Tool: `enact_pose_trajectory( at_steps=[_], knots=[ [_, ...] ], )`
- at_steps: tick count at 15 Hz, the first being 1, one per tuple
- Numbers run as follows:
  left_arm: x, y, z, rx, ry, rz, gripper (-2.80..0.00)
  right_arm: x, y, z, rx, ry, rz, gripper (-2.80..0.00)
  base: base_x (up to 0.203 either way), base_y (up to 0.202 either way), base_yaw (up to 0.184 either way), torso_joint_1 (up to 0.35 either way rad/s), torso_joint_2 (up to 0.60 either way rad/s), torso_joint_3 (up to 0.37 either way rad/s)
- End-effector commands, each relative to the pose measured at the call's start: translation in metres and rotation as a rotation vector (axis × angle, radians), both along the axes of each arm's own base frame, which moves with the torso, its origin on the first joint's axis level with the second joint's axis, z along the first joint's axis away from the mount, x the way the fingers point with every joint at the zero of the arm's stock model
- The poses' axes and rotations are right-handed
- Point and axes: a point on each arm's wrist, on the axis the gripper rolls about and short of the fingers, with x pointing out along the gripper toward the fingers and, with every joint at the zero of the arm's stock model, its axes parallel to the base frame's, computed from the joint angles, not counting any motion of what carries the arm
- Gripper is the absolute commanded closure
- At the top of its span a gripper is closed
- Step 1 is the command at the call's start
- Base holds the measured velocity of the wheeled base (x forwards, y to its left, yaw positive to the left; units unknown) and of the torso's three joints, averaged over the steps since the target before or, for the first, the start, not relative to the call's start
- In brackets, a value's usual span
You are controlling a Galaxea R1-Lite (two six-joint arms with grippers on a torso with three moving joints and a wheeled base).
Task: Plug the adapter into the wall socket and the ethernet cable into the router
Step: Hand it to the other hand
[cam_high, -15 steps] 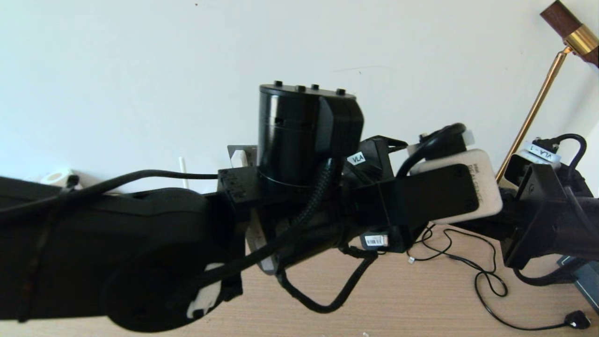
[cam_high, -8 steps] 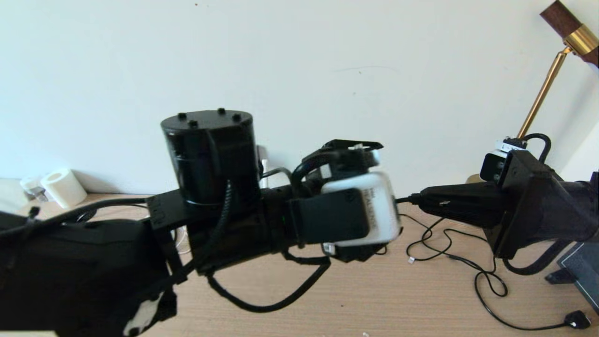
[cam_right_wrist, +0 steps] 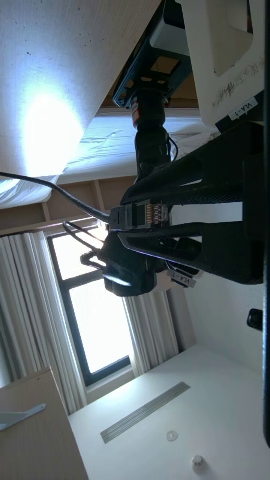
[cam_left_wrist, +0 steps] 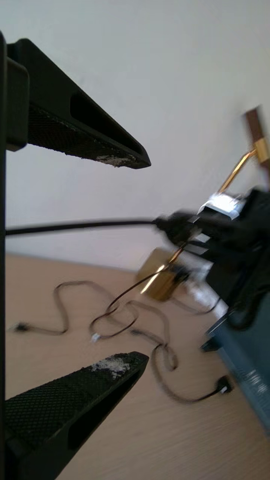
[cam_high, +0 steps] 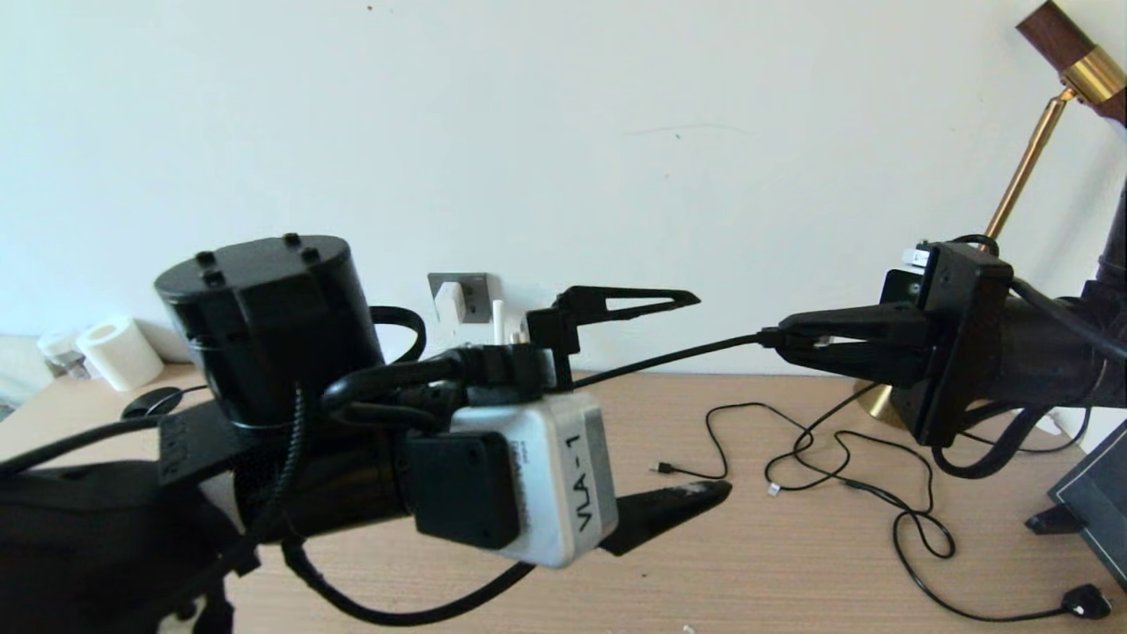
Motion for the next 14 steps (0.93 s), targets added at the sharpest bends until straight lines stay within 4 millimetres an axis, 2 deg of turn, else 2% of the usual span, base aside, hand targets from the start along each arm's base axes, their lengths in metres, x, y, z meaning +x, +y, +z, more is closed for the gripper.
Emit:
enact_pose_trajectory(
  at_steps=[1,7,14],
  knots=[
    [0.015,-0.014,-0.004,-0.035,-0.041,-0.024,-2.8,0.006,0.002,-0.004,-0.003,0.033,0.008,0.0,0.0,0.0,0.0,0.0,0.0,0.0],
    [0.034,-0.035,-0.013,-0.045,-0.083,-0.052,-2.8,-0.005,-0.001,0.008,0.023,0.044,0.043,0.0,0.0,0.0,0.0,0.0,0.0,0.0],
    [0.042,-0.043,0.004,-0.089,-0.155,-0.044,-2.8,-0.013,-0.002,0.013,0.031,0.03,0.064,0.0,0.0,0.0,0.0,0.0,0.0,0.0]
  ],
)
